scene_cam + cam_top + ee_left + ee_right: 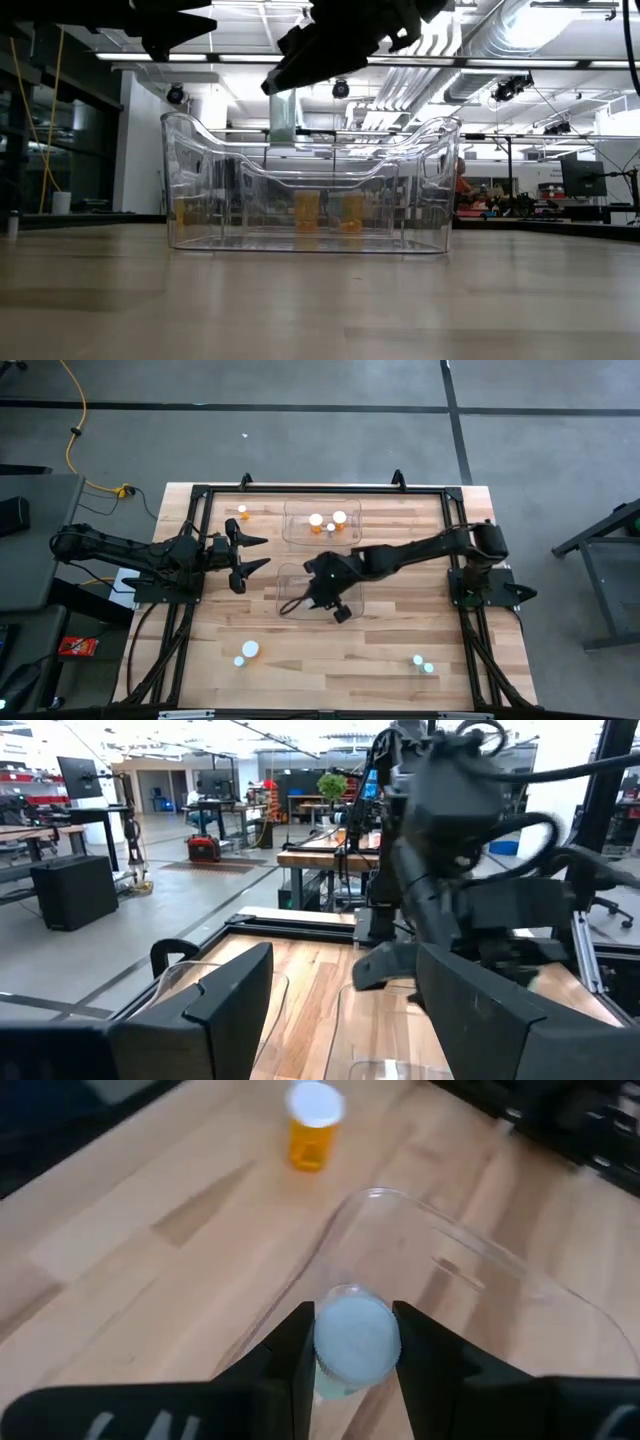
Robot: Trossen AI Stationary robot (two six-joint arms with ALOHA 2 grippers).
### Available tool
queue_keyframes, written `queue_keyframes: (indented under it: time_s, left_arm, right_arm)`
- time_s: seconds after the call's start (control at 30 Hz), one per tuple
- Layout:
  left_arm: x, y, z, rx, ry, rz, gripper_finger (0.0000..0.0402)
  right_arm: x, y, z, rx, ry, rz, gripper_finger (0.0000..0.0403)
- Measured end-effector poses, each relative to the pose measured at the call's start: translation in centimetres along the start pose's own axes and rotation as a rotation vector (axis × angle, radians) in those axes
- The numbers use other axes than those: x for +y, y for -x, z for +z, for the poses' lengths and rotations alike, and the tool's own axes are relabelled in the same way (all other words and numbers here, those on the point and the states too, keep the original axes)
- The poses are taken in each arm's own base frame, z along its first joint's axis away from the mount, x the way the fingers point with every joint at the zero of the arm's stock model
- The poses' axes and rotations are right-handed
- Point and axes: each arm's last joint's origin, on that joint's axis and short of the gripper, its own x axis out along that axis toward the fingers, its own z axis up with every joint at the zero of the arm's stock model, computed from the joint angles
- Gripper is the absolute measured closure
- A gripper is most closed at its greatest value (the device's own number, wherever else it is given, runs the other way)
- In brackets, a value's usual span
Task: Pick and place medicine bottles into bin by pill shape (circle, oval)
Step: Put the blue tablet bottle into the bottom transparent bin
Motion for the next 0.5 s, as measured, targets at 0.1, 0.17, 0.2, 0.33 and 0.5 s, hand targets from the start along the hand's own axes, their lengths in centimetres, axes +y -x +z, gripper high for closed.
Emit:
queue_keyframes:
  time_s: [0.1, 0.17, 0.2, 0.33, 0.5]
  left_arm:
    - [0.0, 0.0, 0.0, 0.0, 0.008, 0.0, 0.0163]
    - [0.0, 0.0, 0.0, 0.0, 0.008, 0.0, 0.0163]
    - [0.0, 0.0, 0.0, 0.0, 0.008, 0.0, 0.0163]
    - [0.0, 0.0, 0.0, 0.0, 0.008, 0.0, 0.0163]
    - [0.0, 0.0, -0.1, 0.007, 0.005, 0.0, 0.0163]
  right_arm:
    - [-1.4, 0.4, -0.8, -0.039, 0.003, 0.064, 0.0308]
    - [-2.3, 0.4, -1.5, -0.055, -0.02, 0.071, 0.0308]
    - [-2.7, 0.4, -1.9, -0.043, -0.041, 0.071, 0.0308]
    - [-3.6, -1.1, -3.6, -0.014, -0.077, 0.082, 0.0308]
    - [-3.4, -3.1, -5.0, 0.026, -0.068, 0.119, 0.0308]
